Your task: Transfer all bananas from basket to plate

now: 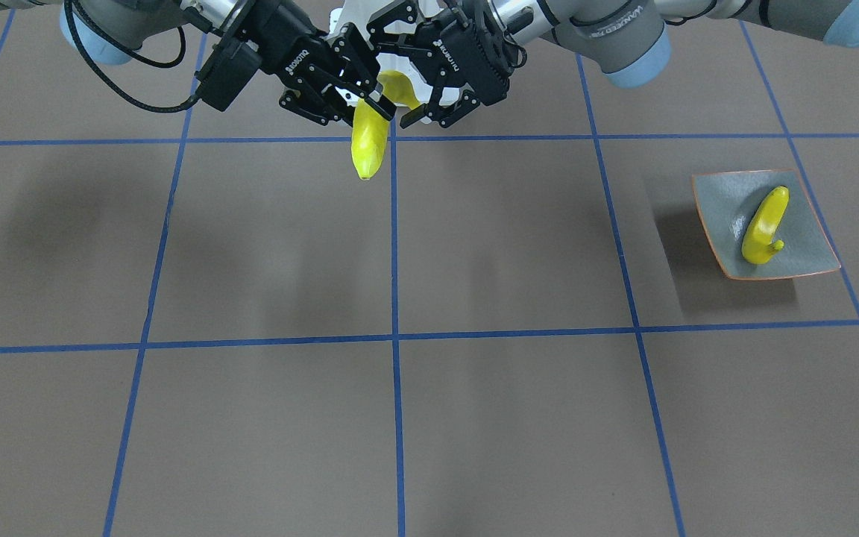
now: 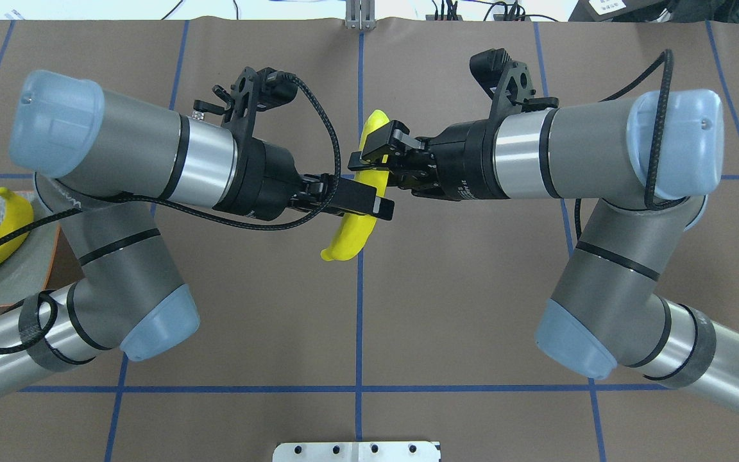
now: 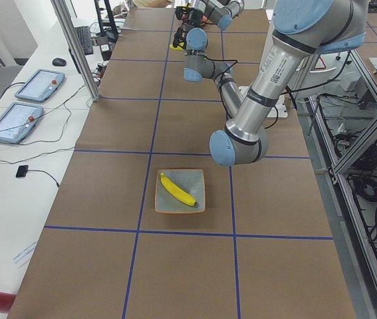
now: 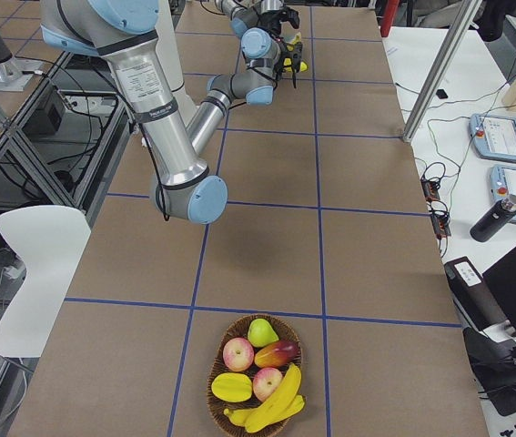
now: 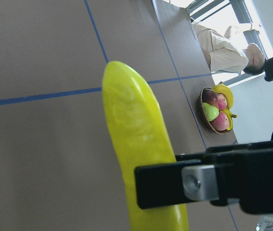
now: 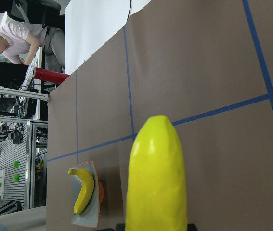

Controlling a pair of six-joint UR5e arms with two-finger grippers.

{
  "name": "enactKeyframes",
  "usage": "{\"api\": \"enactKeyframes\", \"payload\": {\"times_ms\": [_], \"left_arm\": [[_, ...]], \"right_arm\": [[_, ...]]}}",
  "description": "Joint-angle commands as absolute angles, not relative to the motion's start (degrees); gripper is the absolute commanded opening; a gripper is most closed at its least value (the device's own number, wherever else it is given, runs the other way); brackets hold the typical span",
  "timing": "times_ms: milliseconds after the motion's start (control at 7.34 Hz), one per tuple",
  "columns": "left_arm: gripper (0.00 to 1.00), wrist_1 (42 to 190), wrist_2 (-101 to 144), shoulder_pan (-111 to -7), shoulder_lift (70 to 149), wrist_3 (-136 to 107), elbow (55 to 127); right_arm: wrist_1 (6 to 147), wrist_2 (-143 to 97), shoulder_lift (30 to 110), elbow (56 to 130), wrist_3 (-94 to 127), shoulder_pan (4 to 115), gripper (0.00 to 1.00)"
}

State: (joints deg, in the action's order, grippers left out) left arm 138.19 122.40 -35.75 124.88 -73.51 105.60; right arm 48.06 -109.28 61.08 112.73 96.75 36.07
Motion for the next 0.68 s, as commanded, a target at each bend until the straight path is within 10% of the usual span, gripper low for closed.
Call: {"api": "enactKeyframes", "payload": {"times_ms": [0,136,408,545], "left_arm": [[0.27,138.3,122.3,-34.8,124.9,-73.3,105.7],[0.00,138.3,122.3,-34.8,124.7,-73.0,105.9],[0.00,138.1,122.4,-34.8,124.5,-72.8,105.8],[0.00,138.1,122.3,-34.9,124.3,-72.8,105.8]], "right_arm": [[47.9,-109.2,60.9,112.8,96.7,36.0,0.00],[47.9,-109.2,60.9,112.9,96.3,36.0,0.00],[47.8,-108.6,60.8,113.6,95.5,36.3,0.99],[47.8,-108.6,60.9,114.2,94.4,37.5,1.00]]}}
